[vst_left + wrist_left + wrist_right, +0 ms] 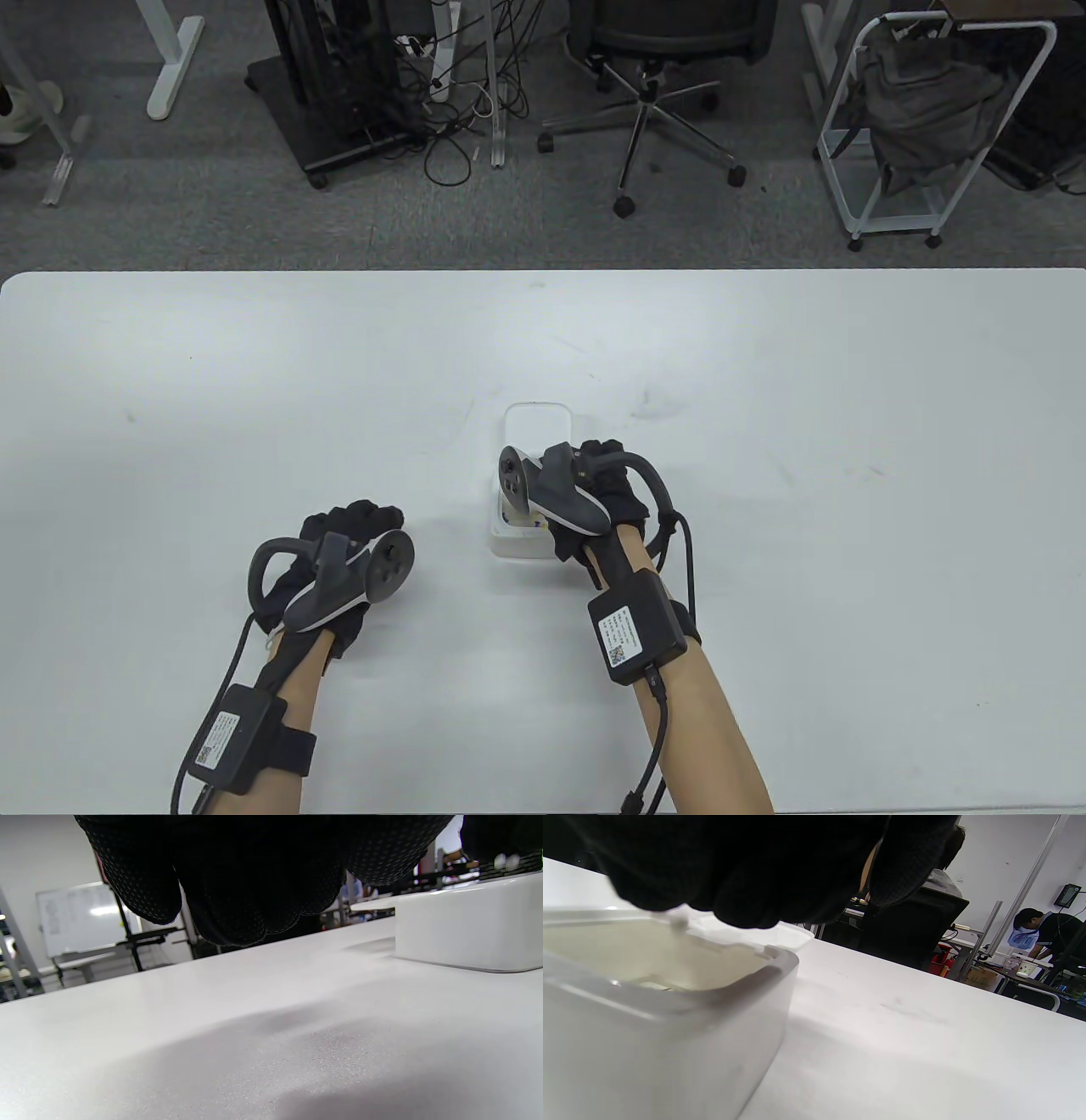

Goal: Press to open box and store push pins

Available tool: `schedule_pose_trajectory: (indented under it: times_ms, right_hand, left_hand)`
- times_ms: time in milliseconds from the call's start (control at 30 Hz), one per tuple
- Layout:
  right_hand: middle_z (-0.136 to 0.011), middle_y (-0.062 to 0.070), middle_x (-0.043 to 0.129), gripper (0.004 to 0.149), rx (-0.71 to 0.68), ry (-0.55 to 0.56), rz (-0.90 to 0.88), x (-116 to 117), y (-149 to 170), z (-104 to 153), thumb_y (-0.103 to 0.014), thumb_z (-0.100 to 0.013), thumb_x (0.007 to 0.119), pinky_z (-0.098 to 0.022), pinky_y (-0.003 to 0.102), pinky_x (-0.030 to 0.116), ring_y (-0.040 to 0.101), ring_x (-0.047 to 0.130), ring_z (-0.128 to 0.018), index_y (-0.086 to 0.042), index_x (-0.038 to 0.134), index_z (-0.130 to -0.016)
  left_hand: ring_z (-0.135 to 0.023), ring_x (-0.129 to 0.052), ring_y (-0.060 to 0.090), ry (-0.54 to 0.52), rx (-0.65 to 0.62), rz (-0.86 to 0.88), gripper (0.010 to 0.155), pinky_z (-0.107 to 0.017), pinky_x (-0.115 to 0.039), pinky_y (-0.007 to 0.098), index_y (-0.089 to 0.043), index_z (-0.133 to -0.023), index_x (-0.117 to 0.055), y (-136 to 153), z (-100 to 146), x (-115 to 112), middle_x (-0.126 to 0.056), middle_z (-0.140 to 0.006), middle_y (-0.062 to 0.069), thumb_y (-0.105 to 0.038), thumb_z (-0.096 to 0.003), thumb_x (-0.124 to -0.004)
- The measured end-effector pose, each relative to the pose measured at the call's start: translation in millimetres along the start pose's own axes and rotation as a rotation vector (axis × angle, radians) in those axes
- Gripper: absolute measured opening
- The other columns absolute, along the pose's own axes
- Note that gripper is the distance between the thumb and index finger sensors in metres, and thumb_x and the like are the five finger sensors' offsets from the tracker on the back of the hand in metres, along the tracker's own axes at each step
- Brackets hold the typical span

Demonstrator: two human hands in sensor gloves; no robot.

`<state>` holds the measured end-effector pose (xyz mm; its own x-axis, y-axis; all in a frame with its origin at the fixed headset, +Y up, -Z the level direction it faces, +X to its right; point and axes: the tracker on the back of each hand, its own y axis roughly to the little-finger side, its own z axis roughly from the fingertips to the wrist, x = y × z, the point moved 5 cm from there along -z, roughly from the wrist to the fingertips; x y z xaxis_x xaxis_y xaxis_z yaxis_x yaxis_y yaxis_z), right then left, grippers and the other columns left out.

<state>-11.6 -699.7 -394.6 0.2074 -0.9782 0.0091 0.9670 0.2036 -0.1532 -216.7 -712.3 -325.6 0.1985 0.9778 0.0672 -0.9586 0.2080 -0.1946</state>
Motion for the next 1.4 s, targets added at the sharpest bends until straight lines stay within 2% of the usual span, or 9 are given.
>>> schedule_pose_trajectory:
  times_ms: [233,500,767,867,1067,1400]
  right_hand:
    - [-0.078,-0.014,0.092,0.045,0.014,-0.005,-0.028,0.5,12.9,-5.5,-0.048,-0.034,0.079,-0.075,0.055,0.068,0.019,0.091,-0.076,-0.038,0.075,-0.078]
    - [-0.082,-0.01,0.09,0.047,0.129,-0.041,-0.261,-6.1,44.5,-23.3,-0.049,-0.037,0.077,-0.074,0.052,0.068,0.022,0.089,-0.078,-0.037,0.074,-0.082]
    - [-0.093,-0.003,0.083,0.056,0.251,-0.051,-0.559,4.3,66.1,-40.1,-0.051,-0.042,0.069,-0.074,0.056,0.065,0.028,0.083,-0.084,-0.032,0.065,-0.094]
    - [-0.1,0.0,0.077,0.058,0.326,-0.075,-0.647,14.5,77.0,-47.2,-0.053,-0.043,0.067,-0.075,0.058,0.062,0.031,0.079,-0.089,-0.031,0.061,-0.097]
    - [-0.112,0.007,0.065,0.065,0.37,-0.177,-0.9,42.1,83.5,-60.4,-0.054,-0.045,0.064,-0.076,0.061,0.058,0.038,0.07,-0.1,-0.028,0.053,-0.103]
    - [-0.117,0.015,0.056,0.07,0.359,-0.294,-1.047,66.7,79.8,-75.6,-0.056,-0.045,0.062,-0.077,0.06,0.057,0.043,0.064,-0.103,-0.027,0.045,-0.107]
  left_hand:
    - [-0.078,-0.098,0.018,-0.009,0.018,-0.009,0.05,-0.072,-0.079,0.049,-0.032,-0.098,-0.074,5.0,0.2,2.0,-0.085,-0.099,-0.005,-0.05,-0.0523,-0.068]
    - [-0.078,-0.098,0.018,-0.006,0.04,-0.006,0.05,-0.072,-0.079,0.048,-0.032,-0.098,-0.074,10.1,1.1,2.5,-0.085,-0.099,-0.005,-0.05,-0.0523,-0.068]
    - [-0.079,-0.098,0.019,-0.015,0.048,0.008,0.05,-0.073,-0.079,0.049,-0.032,-0.098,-0.073,12.6,2.3,2.0,-0.085,-0.099,-0.005,-0.05,-0.0524,-0.067]
    - [-0.079,-0.098,0.019,-0.016,0.051,0.013,0.05,-0.072,-0.079,0.049,-0.032,-0.098,-0.074,13.7,2.7,1.7,-0.085,-0.099,-0.005,-0.05,-0.0524,-0.067]
    - [-0.079,-0.098,0.019,-0.007,0.059,0.019,0.05,-0.073,-0.079,0.049,-0.032,-0.098,-0.074,16.8,3.0,-1.0,-0.085,-0.099,-0.005,-0.05,-0.0524,-0.067]
    - [-0.079,-0.098,0.019,-0.004,0.071,0.022,0.05,-0.073,-0.079,0.049,-0.032,-0.098,-0.074,20.7,3.8,-2.4,-0.085,-0.1,-0.005,-0.05,-0.0525,-0.067]
